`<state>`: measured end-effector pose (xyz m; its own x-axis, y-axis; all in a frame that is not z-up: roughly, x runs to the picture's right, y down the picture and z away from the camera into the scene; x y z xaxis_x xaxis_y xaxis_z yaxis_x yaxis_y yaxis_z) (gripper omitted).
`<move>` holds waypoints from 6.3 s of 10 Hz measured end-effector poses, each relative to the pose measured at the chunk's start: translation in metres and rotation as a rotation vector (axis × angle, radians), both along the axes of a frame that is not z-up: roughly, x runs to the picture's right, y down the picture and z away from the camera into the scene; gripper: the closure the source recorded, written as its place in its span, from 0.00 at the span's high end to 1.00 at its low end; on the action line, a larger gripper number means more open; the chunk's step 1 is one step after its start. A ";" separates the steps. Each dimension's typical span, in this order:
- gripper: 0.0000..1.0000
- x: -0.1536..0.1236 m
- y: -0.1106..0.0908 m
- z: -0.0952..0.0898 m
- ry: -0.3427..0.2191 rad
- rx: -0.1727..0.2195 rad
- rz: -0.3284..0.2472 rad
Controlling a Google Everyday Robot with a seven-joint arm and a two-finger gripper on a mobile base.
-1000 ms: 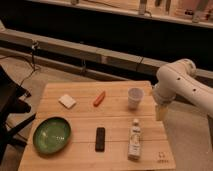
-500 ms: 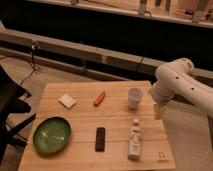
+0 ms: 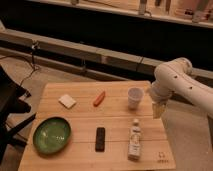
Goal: Pick up the ceramic cup
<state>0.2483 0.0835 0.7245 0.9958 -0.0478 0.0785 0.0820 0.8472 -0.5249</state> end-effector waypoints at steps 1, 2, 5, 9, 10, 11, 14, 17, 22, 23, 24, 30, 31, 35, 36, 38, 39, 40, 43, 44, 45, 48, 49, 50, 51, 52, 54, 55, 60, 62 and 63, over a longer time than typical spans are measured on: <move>0.80 -0.002 -0.001 0.001 -0.009 0.003 -0.007; 0.80 -0.002 -0.002 0.002 -0.015 0.004 -0.010; 0.80 -0.007 -0.006 0.007 -0.051 0.011 -0.028; 0.80 -0.012 -0.010 0.013 -0.086 0.017 -0.047; 0.80 -0.014 -0.011 0.015 -0.093 0.018 -0.053; 0.80 -0.017 -0.013 0.017 -0.105 0.018 -0.062; 0.80 -0.022 -0.017 0.023 -0.134 0.022 -0.079; 0.80 -0.022 -0.017 0.027 -0.142 0.019 -0.088; 0.80 -0.029 -0.020 0.037 -0.170 0.022 -0.106; 0.80 -0.029 -0.019 0.039 -0.172 0.021 -0.108; 0.80 -0.028 -0.019 0.040 -0.171 0.021 -0.109; 0.80 -0.029 -0.021 0.050 -0.189 0.025 -0.112; 0.80 -0.029 -0.021 0.052 -0.190 0.025 -0.112; 0.80 -0.029 -0.022 0.059 -0.204 0.026 -0.117; 0.80 -0.029 -0.022 0.060 -0.208 0.026 -0.118; 0.80 -0.029 -0.022 0.064 -0.213 0.025 -0.119; 0.80 -0.030 -0.022 0.066 -0.216 0.026 -0.120; 0.80 -0.030 -0.022 0.068 -0.219 0.026 -0.121; 0.80 -0.031 -0.022 0.074 -0.230 0.031 -0.125; 0.80 -0.031 -0.022 0.076 -0.232 0.031 -0.126; 0.80 -0.032 -0.021 0.077 -0.234 0.031 -0.128; 0.80 -0.035 -0.020 0.082 -0.237 0.032 -0.132; 0.80 -0.036 -0.020 0.083 -0.238 0.033 -0.133; 0.80 -0.037 -0.019 0.085 -0.241 0.033 -0.135; 0.80 -0.038 -0.018 0.086 -0.241 0.033 -0.136; 0.80 -0.038 -0.017 0.087 -0.242 0.033 -0.137; 0.80 -0.039 -0.014 0.091 -0.241 0.033 -0.137; 0.80 -0.039 -0.012 0.093 -0.241 0.034 -0.136; 0.80 -0.041 -0.008 0.099 -0.244 0.036 -0.138; 0.80 -0.042 -0.006 0.102 -0.244 0.037 -0.141; 0.80 -0.042 -0.004 0.103 -0.244 0.037 -0.142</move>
